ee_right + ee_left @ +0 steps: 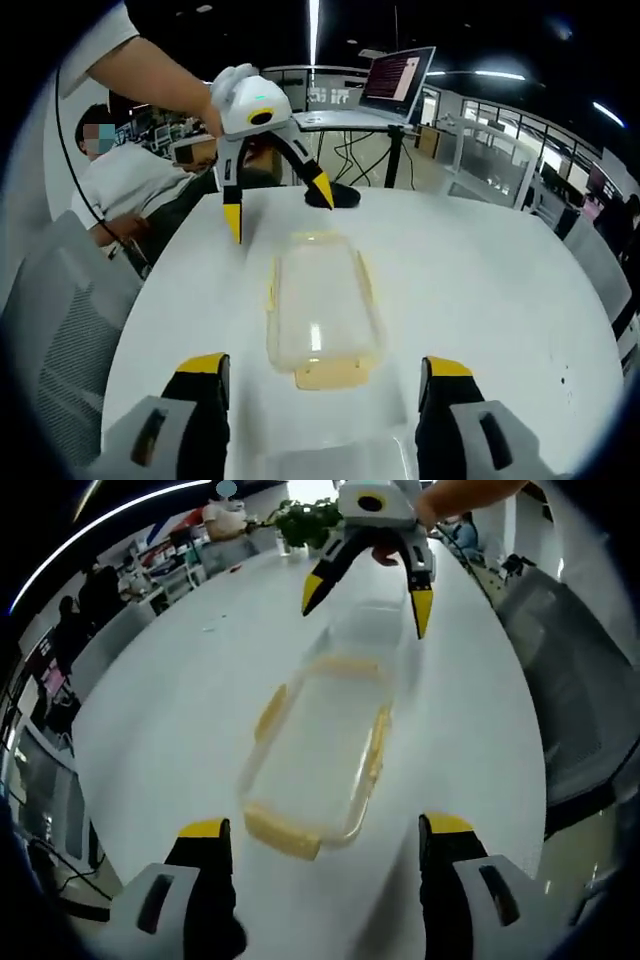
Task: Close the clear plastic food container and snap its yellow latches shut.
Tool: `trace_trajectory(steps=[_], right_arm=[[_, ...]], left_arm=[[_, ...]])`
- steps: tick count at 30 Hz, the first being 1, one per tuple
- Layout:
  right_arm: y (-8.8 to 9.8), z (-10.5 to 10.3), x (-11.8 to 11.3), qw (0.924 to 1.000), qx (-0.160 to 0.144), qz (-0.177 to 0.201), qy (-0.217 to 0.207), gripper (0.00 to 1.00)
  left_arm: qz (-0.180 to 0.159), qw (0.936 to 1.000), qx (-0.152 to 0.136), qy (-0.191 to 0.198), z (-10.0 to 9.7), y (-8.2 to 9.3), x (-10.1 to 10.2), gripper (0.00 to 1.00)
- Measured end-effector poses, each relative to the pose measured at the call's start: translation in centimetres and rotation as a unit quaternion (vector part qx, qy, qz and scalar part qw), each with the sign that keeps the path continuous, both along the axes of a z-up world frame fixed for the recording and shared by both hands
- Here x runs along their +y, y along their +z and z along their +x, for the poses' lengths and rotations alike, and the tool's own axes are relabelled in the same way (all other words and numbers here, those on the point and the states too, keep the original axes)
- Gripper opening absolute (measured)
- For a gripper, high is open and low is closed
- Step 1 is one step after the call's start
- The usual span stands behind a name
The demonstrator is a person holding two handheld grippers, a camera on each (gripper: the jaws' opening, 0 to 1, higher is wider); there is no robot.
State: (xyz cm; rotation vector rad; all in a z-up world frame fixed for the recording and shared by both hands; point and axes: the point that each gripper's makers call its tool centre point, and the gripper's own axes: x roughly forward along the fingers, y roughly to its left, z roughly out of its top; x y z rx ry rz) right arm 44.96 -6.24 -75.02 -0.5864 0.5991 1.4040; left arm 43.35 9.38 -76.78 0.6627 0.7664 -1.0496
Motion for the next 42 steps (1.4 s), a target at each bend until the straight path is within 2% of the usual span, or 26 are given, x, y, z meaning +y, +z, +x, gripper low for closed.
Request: trace_trajectory(steps=[14,18,21,26,35,42], right_arm=[[-2.0,0.1,0.4,0.9983,0.002,-0.044,0.038,0.73],[-2.4,0.3,0.9,0.9978,0.007,-0.051,0.041,0.72],[-2.8,0.6,1.2,0.9973,0.003,-0.058,0.045,0.73],[-3.5,0.8,1.3,0.9957,0.008,-0.076,0.052,0.72],[-4.6,0.8,1.3,0.9926,0.015,-0.102,0.065,0.67],[-5.5,0.3,1.0,0.9887,0.017,-0.125,0.081,0.59]], left_arm=[[0.051,0.9967,-0.009,-0.062,1.7,-0.8,0.6,0.74],[0.069,0.9943,-0.003,-0.081,1.9,-1.3,0.7,0.74],[0.092,0.9897,0.001,-0.109,1.7,-2.0,1.1,0.72],[0.11,0.9856,0.011,-0.128,1.7,-2.8,1.5,0.7],[0.114,0.984,0.016,-0.136,2.5,-2.9,1.7,0.64],[0.111,0.9829,0.02,-0.145,2.6,-3.0,1.6,0.59]])
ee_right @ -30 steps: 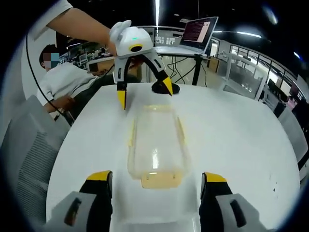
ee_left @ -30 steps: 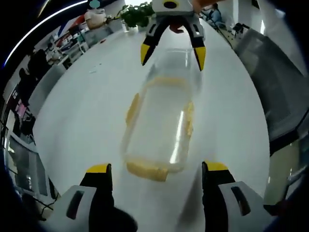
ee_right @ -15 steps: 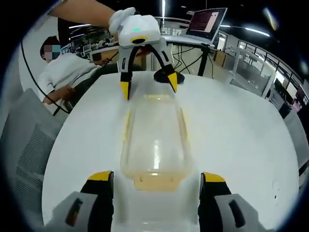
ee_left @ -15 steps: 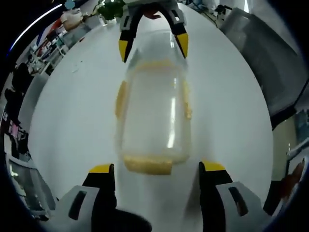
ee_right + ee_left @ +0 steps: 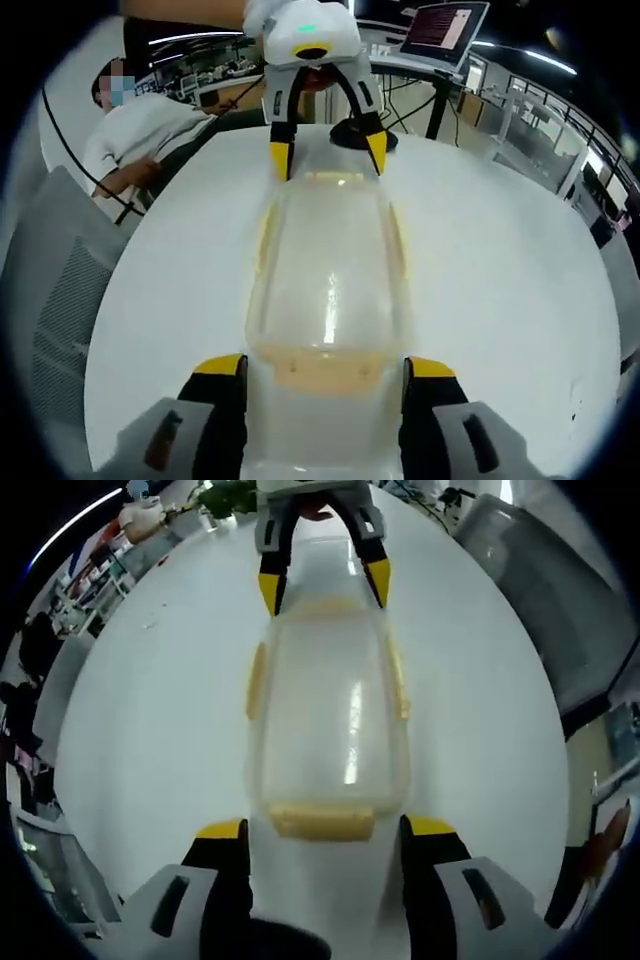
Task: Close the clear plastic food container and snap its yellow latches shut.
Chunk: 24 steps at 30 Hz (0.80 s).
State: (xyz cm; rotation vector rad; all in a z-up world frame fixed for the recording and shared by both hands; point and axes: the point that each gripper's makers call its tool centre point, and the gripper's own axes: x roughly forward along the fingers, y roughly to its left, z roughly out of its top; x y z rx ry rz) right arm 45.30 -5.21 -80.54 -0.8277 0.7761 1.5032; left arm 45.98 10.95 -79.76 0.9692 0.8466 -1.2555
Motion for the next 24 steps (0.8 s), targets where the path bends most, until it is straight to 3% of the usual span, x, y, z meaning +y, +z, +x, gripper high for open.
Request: trace_trajectory(steps=[5,11,15,18,19,24], right_arm=[[0.09,0.28,0.18,1.0,-0.006,0.0,-0.005,0.56],[0.11,0.29,0.25,0.9999,-0.006,-0.002,-0.011,0.53],[0.08,0.29,0.17,0.9999,-0.007,-0.002,-0.015,0.51],[0.08,0.19,-0.25,0.9998,-0.007,-0.012,-0.014,0.41],[0.1,0.27,-0.23,0.9999,-0.01,-0.01,-0.01,0.37],[0.03,0.28,-0.21,0.9998,-0.01,-0.012,-0.016,0.37]], left_arm=[[-0.003,1.0,-0.005,0.0,0.4,0.15,-0.18,0.52],[-0.002,0.9999,0.01,-0.01,-0.22,0.1,-0.35,0.38],[-0.003,0.9999,0.013,-0.004,-0.16,0.01,-0.27,0.38],[0.001,0.9998,0.019,0.012,-0.2,-0.15,-0.09,0.38],[0.004,0.9999,0.011,-0.006,-0.2,-0.03,-0.1,0.38],[0.006,0.9998,0.015,-0.012,-0.29,-0.09,-0.09,0.38]])
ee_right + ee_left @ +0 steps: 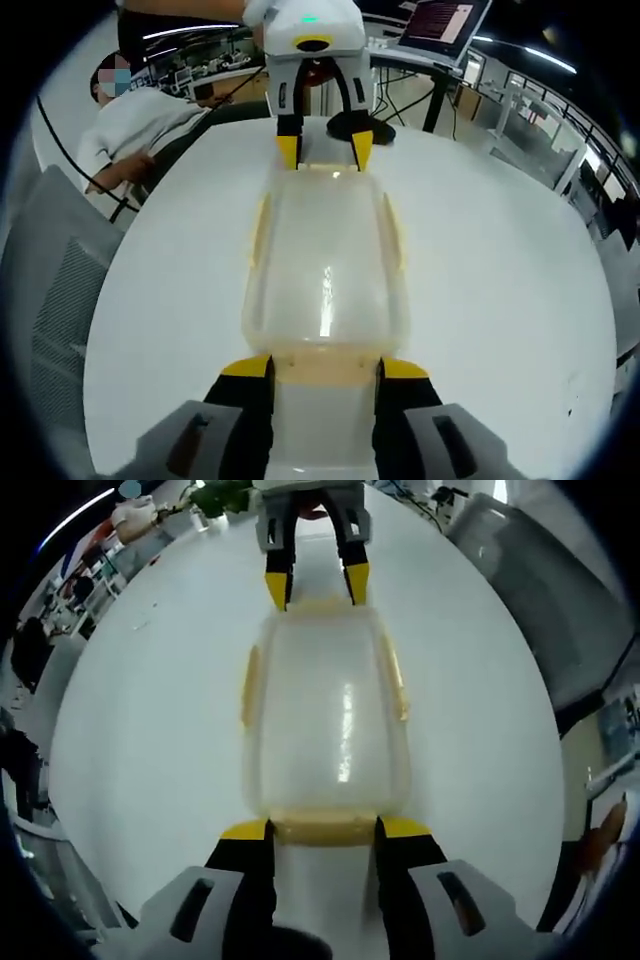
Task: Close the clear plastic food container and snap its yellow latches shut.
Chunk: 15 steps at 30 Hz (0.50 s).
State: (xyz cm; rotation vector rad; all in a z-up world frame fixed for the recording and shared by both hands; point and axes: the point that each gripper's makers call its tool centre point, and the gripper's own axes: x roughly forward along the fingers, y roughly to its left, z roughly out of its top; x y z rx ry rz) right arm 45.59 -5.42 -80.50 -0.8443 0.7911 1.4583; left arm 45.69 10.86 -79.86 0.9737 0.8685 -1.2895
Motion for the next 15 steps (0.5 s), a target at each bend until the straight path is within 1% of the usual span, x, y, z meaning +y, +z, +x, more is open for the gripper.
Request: trace_trajectory(steps=[5,7,10,15], right_arm=[[0.01,-0.06,0.07,1.0,0.0,-0.006,0.001,0.37],[0.01,-0.08,0.08,1.0,0.0,-0.007,0.002,0.37],[0.02,-0.1,0.07,1.0,-0.001,-0.006,0.004,0.37],[0.11,-0.1,0.07,1.0,0.001,-0.001,0.003,0.35]], left_arm=[[-0.006,1.0,0.005,-0.005,-0.1,0.02,0.05,0.38],[0.0,1.0,0.01,0.0,-0.12,-0.05,-0.04,0.38],[0.018,0.9997,0.014,0.004,-0.12,-0.16,-0.14,0.38],[0.028,0.9993,0.019,0.013,-0.09,-0.31,-0.08,0.38]])
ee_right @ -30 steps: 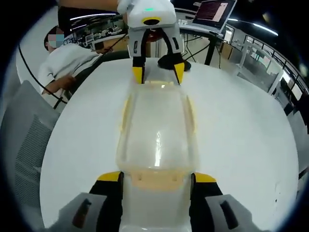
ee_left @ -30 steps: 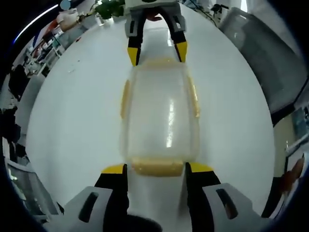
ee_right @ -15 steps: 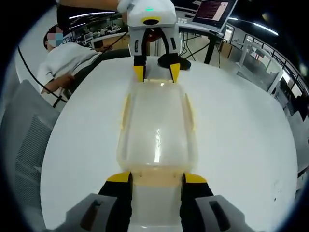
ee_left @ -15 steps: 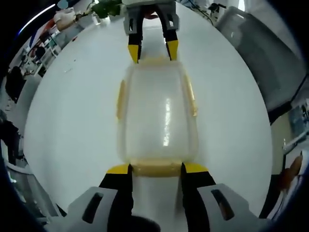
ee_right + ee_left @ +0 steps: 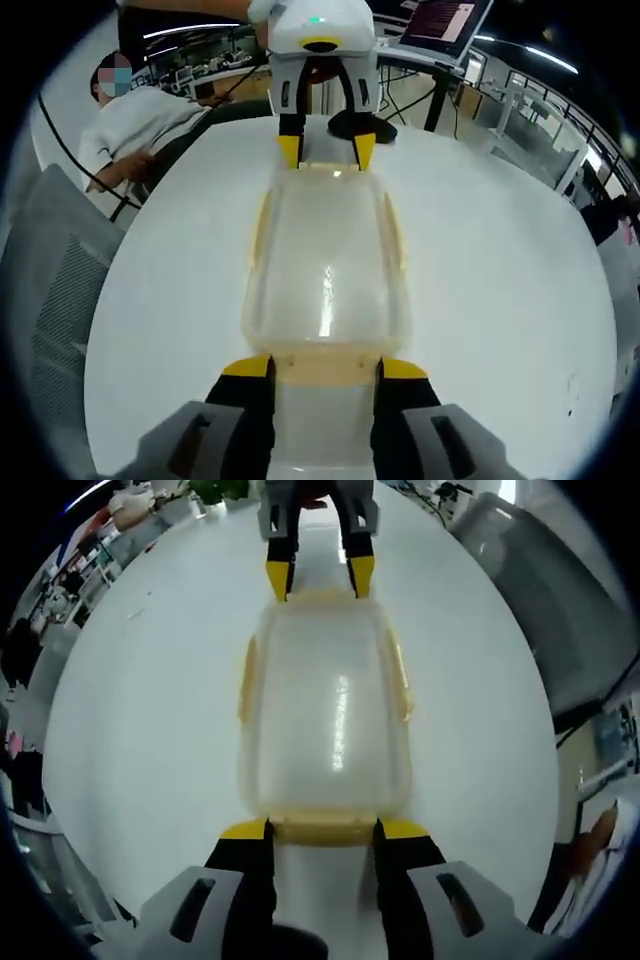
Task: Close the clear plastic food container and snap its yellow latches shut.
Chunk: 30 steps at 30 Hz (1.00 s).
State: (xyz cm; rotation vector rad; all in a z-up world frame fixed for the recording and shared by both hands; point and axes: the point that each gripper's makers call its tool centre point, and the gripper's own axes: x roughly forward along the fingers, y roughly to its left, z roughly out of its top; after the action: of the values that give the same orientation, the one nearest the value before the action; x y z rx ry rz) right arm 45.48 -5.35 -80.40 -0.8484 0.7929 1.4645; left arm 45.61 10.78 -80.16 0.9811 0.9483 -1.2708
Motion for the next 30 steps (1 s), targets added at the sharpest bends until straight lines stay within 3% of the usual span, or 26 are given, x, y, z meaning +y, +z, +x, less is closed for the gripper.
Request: trace_trajectory(steps=[7,12,15,24,30], right_arm=[[0.0,0.0,0.0,1.0,0.0,-0.008,0.0,0.34],[0.0,-0.2,-0.1,0.9998,-0.005,-0.019,0.01,0.34],[0.8,-0.5,-0.5,0.9997,-0.012,-0.018,0.015,0.34],[3.5,-0.3,-0.6,0.9992,-0.038,-0.004,0.01,0.34],[4.8,-0.5,-1.7,0.999,-0.043,-0.004,0.013,0.34]], left_arm=[[0.022,0.9995,-0.015,0.017,-0.2,0.1,-0.1,0.37],[0.026,0.9985,-0.043,0.02,-0.2,0.3,0.0,0.36],[0.034,0.998,-0.047,0.025,-0.8,0.5,-0.4,0.36],[0.019,0.9967,-0.074,0.028,-0.4,3.4,-0.4,0.36],[0.005,0.9959,-0.086,0.029,-0.7,5.0,-1.6,0.36]])
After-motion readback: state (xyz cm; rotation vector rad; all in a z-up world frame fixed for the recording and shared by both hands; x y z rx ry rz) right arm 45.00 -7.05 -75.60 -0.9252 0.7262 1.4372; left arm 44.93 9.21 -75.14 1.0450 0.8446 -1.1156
